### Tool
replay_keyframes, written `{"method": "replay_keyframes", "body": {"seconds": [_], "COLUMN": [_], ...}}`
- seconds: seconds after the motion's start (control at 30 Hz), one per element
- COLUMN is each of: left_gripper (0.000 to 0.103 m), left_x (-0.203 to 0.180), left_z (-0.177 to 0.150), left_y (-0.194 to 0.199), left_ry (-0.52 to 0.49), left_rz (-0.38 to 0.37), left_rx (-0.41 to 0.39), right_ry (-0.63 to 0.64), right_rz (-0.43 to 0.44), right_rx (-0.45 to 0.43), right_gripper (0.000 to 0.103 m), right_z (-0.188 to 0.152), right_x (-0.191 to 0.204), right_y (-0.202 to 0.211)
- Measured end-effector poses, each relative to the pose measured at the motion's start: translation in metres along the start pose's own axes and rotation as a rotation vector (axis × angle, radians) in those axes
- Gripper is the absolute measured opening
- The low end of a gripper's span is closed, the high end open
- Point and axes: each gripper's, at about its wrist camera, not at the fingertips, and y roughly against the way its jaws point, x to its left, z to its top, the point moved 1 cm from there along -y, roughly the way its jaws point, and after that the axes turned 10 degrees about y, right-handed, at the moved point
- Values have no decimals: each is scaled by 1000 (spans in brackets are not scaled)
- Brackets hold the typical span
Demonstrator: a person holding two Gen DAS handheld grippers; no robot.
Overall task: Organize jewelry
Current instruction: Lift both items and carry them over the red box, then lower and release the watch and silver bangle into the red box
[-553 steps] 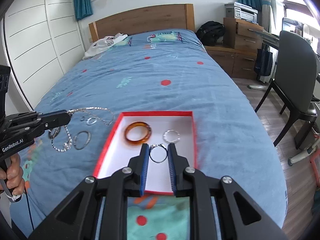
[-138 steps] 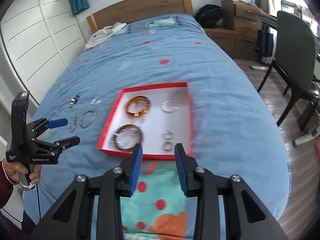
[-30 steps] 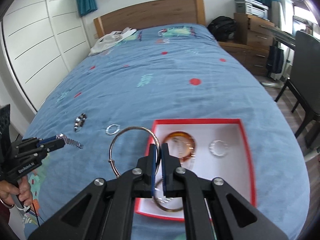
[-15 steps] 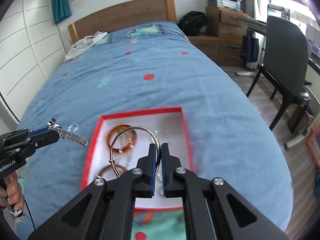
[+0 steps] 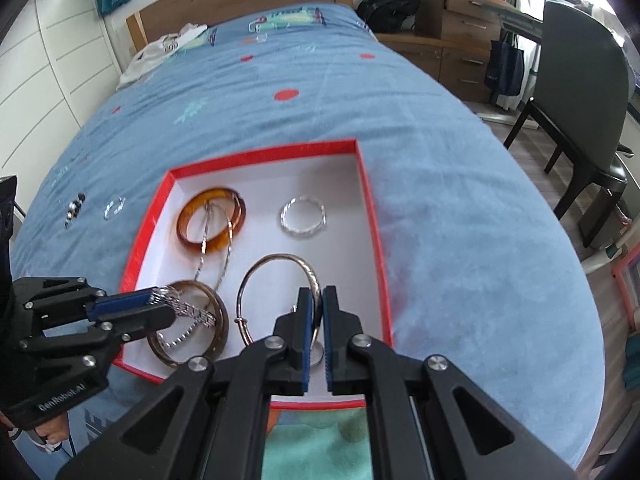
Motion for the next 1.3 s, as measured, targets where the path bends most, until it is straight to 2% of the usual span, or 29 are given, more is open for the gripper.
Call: {"method": "replay_keyframes", "body": {"seconds": [0.4, 0.6, 0.7, 0.77, 0.93, 1.3], "left_gripper": [13, 14, 24, 38, 42, 53], "left_x": [14, 14, 14, 14, 11, -2], "left_z": [-8, -10, -8, -8, -6, -5], "left_y": [-4, -2, 0, 3, 12, 55], "left_ry": [16, 25, 36, 42, 46, 32], "left_rz": [28, 40, 37, 37, 36, 51], "left_rx": [9, 14, 11, 2, -15, -80], "right_ry": [-10, -40, -47, -55, -67, -70], "right_rz": [-6, -6, 5, 5, 9, -9], "right_rx": [79, 87, 91, 88, 67, -10], "right_gripper": [6, 6, 7, 9, 20, 27], "right_z": [-10, -15, -14, -13, -12, -2], "right_x": [-3, -7, -8, -9, -10, -4], "right_y": [-24, -26, -25, -24, -13, 35]}}
